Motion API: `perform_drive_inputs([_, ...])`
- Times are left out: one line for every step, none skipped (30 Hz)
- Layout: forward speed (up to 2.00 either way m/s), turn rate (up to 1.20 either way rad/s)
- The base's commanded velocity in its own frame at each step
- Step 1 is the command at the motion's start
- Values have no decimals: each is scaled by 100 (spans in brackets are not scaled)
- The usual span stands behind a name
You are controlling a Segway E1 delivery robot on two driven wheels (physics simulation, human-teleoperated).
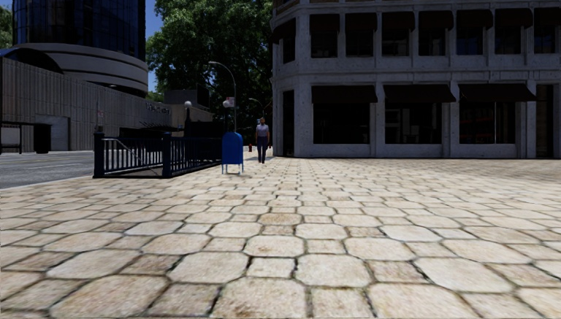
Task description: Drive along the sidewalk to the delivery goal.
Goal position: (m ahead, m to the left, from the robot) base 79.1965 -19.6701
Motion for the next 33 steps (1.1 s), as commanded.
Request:
perform_drive_inputs([139, 0])
perform_drive_inputs([140, 0])
perform_drive_inputs([140, 0])
perform_drive_inputs([140, 0])
perform_drive_inputs([141, 0])
perform_drive_inputs([141, -2])
perform_drive_inputs([141, -6])
perform_drive_inputs([141, -6])
perform_drive_inputs([141, -11])
perform_drive_inputs([142, -14])
perform_drive_inputs([145, -21])
perform_drive_inputs([145, -21])
perform_drive_inputs([148, -24])
perform_drive_inputs([150, -27])
perform_drive_inputs([150, -27])
perform_drive_inputs([151, -29])
perform_drive_inputs([151, -30])
perform_drive_inputs([151, -30])
perform_drive_inputs([151, -30])
perform_drive_inputs([151, -30])
perform_drive_inputs([151, -30])
perform_drive_inputs([151, -30])
perform_drive_inputs([151, -30])
perform_drive_inputs([151, -30])
perform_drive_inputs([151, -30])
perform_drive_inputs([152, -30])
perform_drive_inputs([152, -30])
perform_drive_inputs([153, -30])
perform_drive_inputs([153, -30])
perform_drive_inputs([153, -30])
perform_drive_inputs([155, -30])
perform_drive_inputs([156, -30])
perform_drive_inputs([156, -30])
